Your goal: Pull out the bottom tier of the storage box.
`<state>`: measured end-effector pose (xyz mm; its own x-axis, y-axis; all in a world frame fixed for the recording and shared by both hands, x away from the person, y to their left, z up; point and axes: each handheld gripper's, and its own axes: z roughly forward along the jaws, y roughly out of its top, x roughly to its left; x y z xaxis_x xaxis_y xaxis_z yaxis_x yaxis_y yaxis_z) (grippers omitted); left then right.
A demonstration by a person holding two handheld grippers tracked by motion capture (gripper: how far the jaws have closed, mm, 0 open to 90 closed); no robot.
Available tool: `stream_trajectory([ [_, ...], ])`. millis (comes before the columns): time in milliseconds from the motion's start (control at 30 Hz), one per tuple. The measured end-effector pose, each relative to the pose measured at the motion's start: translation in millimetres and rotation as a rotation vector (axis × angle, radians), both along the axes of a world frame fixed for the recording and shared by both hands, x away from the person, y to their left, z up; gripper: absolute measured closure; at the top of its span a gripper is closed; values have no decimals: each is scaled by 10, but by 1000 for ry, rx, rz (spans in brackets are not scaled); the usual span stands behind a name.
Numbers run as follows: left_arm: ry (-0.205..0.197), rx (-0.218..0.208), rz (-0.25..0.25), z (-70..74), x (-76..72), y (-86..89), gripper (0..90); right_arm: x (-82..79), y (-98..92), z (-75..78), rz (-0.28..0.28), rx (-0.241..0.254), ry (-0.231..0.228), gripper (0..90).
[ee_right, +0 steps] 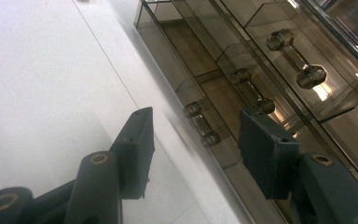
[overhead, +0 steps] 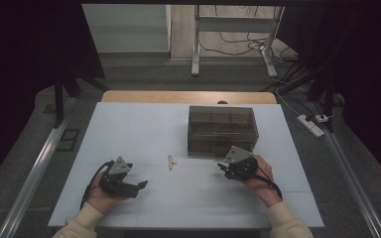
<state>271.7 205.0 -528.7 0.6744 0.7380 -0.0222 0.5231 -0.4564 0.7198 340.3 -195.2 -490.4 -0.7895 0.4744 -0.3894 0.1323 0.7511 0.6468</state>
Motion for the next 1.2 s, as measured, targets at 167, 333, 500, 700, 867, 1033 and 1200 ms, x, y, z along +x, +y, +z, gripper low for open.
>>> stream_trajectory([
  [167,2,2,-4,-4,0,-6,130,14,19,-2,3,-14,2,450],
  [333,3,4,-6,-5,1,-9,130,21,36,-14,4,-21,-5,447],
  [500,3,5,-6,-5,1,-10,130,30,41,-20,6,-25,-7,444],
  [700,2,5,-6,-5,0,-11,130,37,39,-18,9,-33,-9,444],
  [867,2,6,-6,-6,0,-11,130,40,49,-22,11,-45,-18,444],
  [1033,2,5,-5,-4,-1,-9,130,53,62,-25,17,-65,-17,444],
  [1200,1,6,-6,-4,-1,-10,130,88,66,-22,24,-66,-7,444],
])
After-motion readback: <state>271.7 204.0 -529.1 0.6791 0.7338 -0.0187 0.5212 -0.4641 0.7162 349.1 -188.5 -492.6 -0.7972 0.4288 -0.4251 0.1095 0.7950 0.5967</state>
